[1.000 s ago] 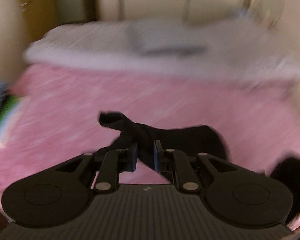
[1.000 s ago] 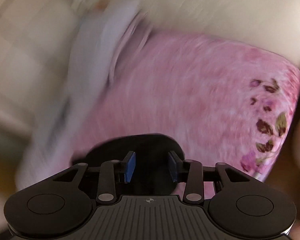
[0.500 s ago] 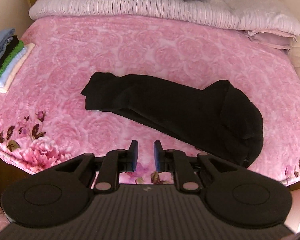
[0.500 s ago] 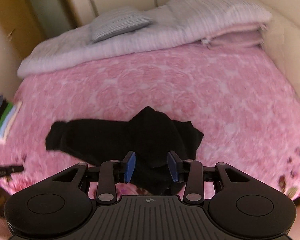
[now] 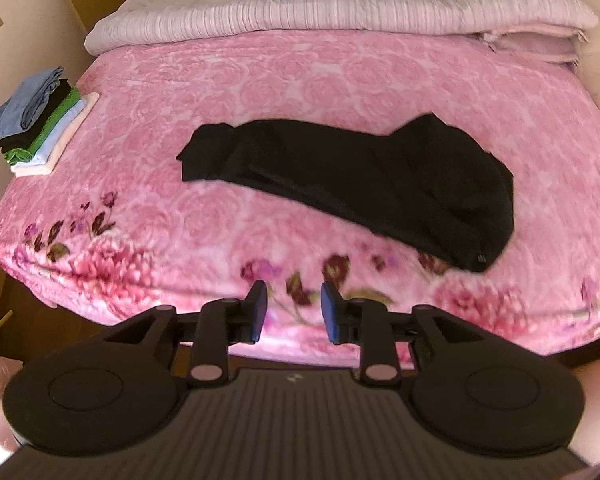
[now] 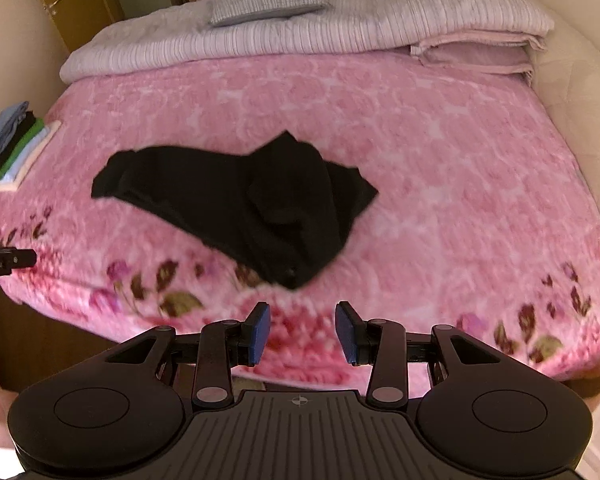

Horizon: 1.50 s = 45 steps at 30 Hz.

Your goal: Fold clothes

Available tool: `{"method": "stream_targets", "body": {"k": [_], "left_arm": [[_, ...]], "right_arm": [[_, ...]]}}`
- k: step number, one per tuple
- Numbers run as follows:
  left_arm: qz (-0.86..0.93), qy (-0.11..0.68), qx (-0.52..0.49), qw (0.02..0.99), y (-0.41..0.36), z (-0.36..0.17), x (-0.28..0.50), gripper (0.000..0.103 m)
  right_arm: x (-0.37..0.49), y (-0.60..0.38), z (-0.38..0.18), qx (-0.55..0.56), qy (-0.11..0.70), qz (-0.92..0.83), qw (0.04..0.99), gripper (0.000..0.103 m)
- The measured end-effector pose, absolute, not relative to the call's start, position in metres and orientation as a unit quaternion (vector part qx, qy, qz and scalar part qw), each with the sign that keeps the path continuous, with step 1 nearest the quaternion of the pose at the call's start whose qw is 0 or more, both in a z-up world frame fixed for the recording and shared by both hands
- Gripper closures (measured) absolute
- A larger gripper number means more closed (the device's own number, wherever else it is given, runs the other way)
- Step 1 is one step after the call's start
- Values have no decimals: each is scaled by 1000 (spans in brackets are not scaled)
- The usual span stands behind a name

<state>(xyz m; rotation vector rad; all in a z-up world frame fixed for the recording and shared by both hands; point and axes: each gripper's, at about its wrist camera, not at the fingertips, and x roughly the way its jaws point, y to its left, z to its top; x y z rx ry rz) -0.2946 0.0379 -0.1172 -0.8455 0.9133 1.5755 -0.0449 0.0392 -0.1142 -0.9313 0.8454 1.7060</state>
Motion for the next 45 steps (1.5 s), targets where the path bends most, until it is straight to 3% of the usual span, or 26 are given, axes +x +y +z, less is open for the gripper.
{"method": "stream_targets", "body": {"k": [6,26,33,45], "left_arm": [[668,390,-345,531,0,-105,-279,72],[676,384,-365,512,-25,-106,-308,72],[673,377,-392,501,4,-124,-345,72],[633,375,-454,503,126,-183,-424,72]], "right_arm": [[-27,6,-112,-372,349,711,483,63],[-33,0,-117,-344,331,731,487,63],[-53,31,-117,-330,303,741,500,63],[-130,126,-166,-395,277,704,520,63]]}}
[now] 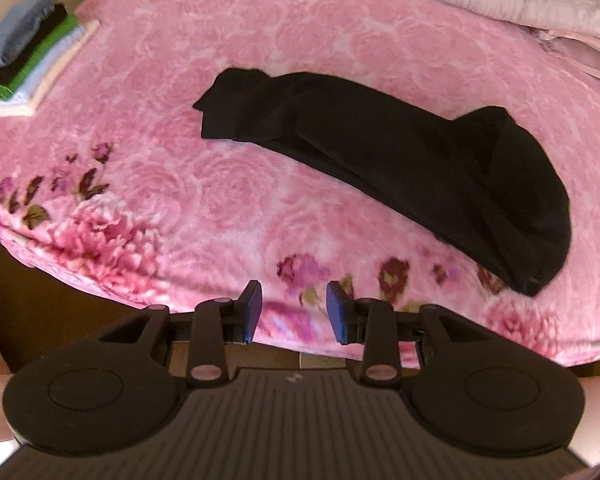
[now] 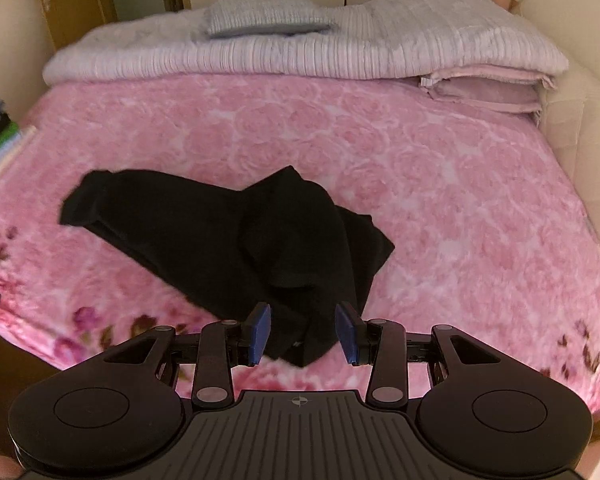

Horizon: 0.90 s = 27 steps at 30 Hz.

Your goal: Fold clothes

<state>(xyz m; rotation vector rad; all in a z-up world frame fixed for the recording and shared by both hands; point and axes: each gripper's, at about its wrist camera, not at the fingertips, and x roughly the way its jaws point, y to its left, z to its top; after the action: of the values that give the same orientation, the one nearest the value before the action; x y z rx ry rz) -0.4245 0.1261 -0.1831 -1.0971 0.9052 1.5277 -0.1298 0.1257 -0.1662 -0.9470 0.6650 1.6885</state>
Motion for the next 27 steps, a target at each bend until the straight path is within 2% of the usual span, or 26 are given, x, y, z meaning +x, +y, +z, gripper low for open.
{"method": "stream_targets", "body": {"k": [11,18,20,22,27], "left_arm": [[592,392,-499,496,194,-279,-470,72],[590,344,-540,492,216,-327,-479,72],[593,321,-557,484,222,-336,-481,72],[597,294,-574,477,227,-342,-485,72],[620,208,-611,446,238,-354,-501,72]], "right_arm": [[-201,161,-286,-539,104,690,472,63],[-218,179,-343,-575,30,684,448,62],[-223,186,-354,-577,16,685,445,59],[-228,191,-367,-588,3,679,439,50],[-231,199,-399,-619,-41,660,423,42]]}}
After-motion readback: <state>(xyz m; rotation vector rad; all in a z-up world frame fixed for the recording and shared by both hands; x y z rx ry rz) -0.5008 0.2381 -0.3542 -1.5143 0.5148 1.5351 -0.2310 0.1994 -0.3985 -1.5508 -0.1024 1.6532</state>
